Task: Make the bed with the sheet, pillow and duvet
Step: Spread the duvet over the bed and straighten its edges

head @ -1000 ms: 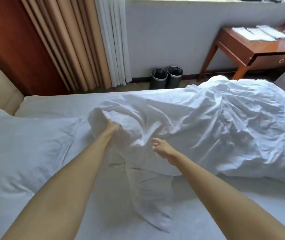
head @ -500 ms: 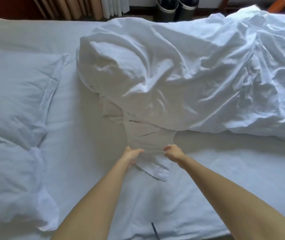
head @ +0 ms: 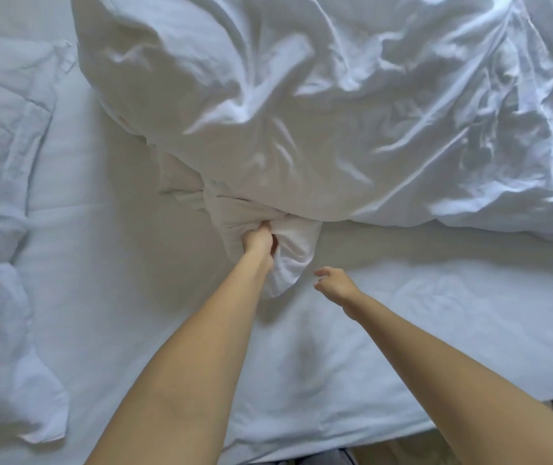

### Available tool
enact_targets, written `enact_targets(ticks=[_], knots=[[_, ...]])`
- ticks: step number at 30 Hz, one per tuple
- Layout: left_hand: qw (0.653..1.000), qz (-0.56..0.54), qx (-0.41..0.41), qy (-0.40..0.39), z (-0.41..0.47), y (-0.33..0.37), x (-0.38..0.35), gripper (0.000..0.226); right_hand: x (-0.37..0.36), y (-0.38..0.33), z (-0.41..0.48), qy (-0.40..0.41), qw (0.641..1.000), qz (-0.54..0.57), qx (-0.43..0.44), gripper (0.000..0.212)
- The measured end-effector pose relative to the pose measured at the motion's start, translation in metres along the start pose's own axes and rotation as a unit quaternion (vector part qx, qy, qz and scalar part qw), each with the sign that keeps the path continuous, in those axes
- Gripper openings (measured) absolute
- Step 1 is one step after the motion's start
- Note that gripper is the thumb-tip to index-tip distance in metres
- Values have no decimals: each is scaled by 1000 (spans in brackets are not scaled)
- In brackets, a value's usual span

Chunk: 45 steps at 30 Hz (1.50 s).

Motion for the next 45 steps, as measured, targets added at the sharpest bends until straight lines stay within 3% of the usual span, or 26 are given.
enact_targets(ticks=[3, 6, 10, 12, 14, 18, 20, 24, 27, 29, 31, 35, 37, 39, 42, 45], knots=[[991, 77, -101, 33, -42, 22, 7, 14, 9, -8, -15, -3, 999, 46, 5, 31], [975, 137, -167, 58, -90, 28, 27, 32, 16, -27, -37, 1, 989, 148, 4, 13], [969, 100, -221, 38, -141, 45, 57, 27, 23, -54, -70, -54, 944, 325, 8, 49], [963, 88, -253, 29, -165, 57, 70, 19, 25, -66, -90, -79, 914, 397, 23, 47], [960, 86, -267, 25, -187, 66, 82, 17, 27, -77, -109, -56, 901, 429, 32, 32], [956, 12, -293, 0, -233, 84, 106, 15, 36, -101, -152, 42, 927, 353, 120, 4], [949, -28, -315, -3, -255, 97, 116, 17, 44, -121, -182, 70, 932, 285, 212, 19], [926, -59, -372, -20, -295, 131, 137, 21, 45, -163, -254, 93, 896, 181, 394, 23], [923, -96, -371, -31, -319, 151, 151, 36, 46, -184, -297, 77, 865, 151, 473, 35], [931, -66, -358, -25, -329, 162, 159, 44, 46, -190, -313, 61, 851, 141, 502, 29], [938, 33, -345, -4, -331, 168, 162, 35, 43, -182, -314, 46, 860, 102, 498, 27], [919, 235, -314, 23, -312, 167, 155, 9, 21, -144, -274, 6, 899, -44, 436, 38], [911, 287, -295, 10, -299, 158, 142, 9, 14, -124, -256, -71, 911, -152, 376, 29], [911, 311, -270, -17, -287, 145, 126, 11, 13, -110, -242, -140, 923, -150, 327, 14], [922, 308, -232, -31, -266, 128, 108, 12, 33, -106, -219, -54, 942, -92, 319, 24], [937, 292, -189, -23, -246, 114, 103, 11, 54, -103, -195, 17, 950, -118, 288, 22]])
Point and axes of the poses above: each hand's wrist, its own z-axis towards the middle knuckle, its own x-axis out of the back of the hand, y = z × x, the point moved 1 cm from there along z, towards the middle knuckle
